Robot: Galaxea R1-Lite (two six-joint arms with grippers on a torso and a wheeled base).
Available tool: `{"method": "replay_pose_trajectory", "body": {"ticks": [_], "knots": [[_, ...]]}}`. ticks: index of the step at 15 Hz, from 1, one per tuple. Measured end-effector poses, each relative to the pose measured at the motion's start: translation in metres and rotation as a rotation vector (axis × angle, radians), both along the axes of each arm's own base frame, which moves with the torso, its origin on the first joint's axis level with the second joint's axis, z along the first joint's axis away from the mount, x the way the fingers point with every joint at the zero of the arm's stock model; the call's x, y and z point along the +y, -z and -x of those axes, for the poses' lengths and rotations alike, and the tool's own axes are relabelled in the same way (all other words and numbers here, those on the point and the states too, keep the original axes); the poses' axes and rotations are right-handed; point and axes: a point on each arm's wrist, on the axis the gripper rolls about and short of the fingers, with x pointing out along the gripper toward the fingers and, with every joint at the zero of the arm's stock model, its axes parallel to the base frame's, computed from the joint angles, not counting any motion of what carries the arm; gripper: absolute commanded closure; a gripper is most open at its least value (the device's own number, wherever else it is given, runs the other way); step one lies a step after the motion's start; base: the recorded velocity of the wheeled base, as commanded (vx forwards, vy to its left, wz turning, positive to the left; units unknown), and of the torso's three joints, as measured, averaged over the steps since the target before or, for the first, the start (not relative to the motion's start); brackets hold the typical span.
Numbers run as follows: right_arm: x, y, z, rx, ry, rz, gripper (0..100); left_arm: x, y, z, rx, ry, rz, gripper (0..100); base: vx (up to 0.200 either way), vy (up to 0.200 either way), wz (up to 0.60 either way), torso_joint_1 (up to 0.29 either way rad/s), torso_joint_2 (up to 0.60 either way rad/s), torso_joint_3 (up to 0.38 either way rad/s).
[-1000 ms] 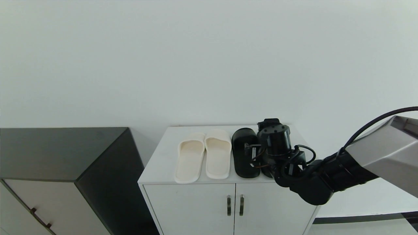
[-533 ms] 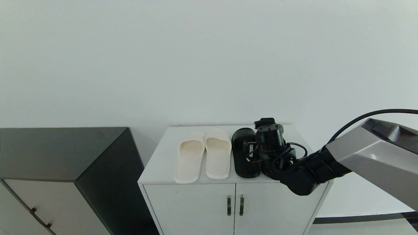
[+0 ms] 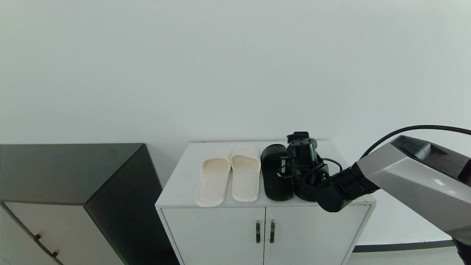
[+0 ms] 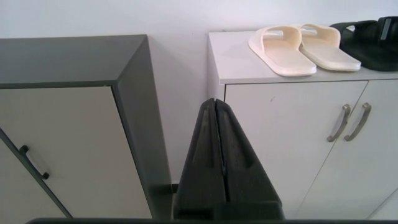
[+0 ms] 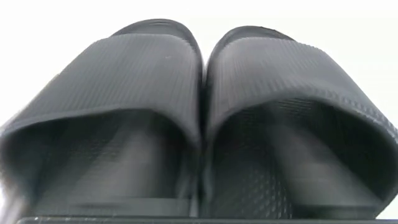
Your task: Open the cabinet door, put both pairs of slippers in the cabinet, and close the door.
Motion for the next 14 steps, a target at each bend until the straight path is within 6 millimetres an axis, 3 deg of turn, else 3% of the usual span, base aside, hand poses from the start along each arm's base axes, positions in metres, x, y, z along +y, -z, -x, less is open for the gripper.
{"method": "replay_pose_trajectory", "body": {"ticks": [4,8,11,14], "knots": [[-0.001,-0.002,0.000,-0.004,0.000,0.016,100,0.000,0.000,0.000,0.000,0.000,0.001,100,0.000,0.000,0.00,0.000,0.00,0.000],[-0.006,-0.019,0.009,-0.020,-0.004,0.008,100,0.000,0.000,0.000,0.000,0.000,0.003,100,0.000,0.000,0.00,0.000,0.00,0.000],[-0.019,-0.041,0.039,-0.008,-0.110,-0.012,100,0.000,0.000,0.000,0.000,0.001,0.003,100,0.000,0.000,0.00,0.000,0.00,0.000],[-0.038,-0.065,0.090,0.014,-0.255,-0.044,100,0.000,0.000,0.000,0.000,0.001,0.003,100,0.000,0.000,0.00,0.000,0.00,0.000]]}}
